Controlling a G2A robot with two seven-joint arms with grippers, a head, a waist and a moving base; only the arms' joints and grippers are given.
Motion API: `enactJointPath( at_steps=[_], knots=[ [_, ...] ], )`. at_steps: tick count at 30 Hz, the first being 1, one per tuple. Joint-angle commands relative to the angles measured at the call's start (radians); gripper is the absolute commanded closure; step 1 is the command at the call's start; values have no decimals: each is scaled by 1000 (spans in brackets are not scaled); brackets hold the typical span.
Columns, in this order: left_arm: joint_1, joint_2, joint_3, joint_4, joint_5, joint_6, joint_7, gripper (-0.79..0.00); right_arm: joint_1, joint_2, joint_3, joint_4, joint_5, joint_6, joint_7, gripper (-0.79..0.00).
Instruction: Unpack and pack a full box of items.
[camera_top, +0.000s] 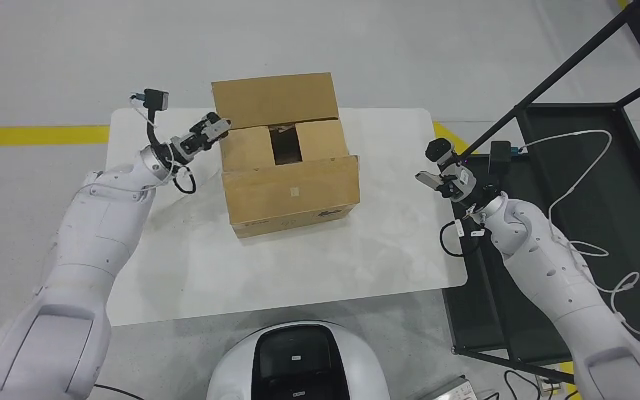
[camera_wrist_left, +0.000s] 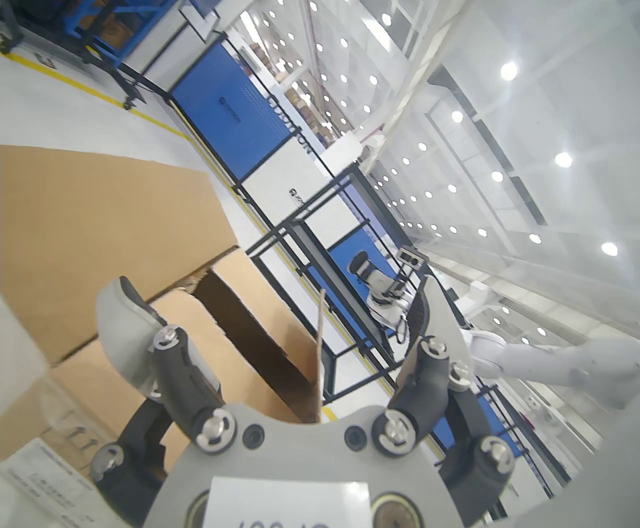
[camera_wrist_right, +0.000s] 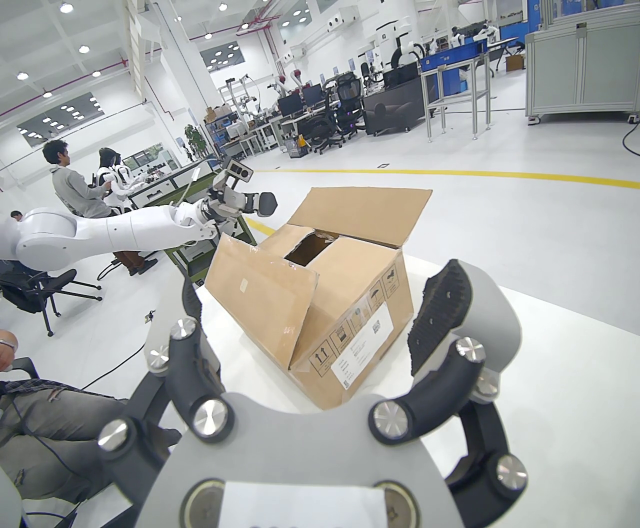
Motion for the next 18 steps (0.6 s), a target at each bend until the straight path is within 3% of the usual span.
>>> enactJointPath(
  at_steps=[1, 8, 11, 14, 18],
  knots=[
    [43, 24, 7, -86, -9, 3, 23, -785, 0, 0, 0, 0, 0, 0, 0, -785],
    [159, 117, 13, -302, -14, 0, 26, -785, 0, 0, 0, 0, 0, 0, 0, -785],
    [191, 153, -29, -369, 74, 0, 27, -785, 0, 0, 0, 0, 0, 0, 0, -785],
    [241, 174, -96, -446, 194, 0, 39, -785, 0, 0, 0, 0, 0, 0, 0, -785],
    [315, 184, -173, -529, 405, 0, 182, -785, 0, 0, 0, 0, 0, 0, 0, -785]
  ],
)
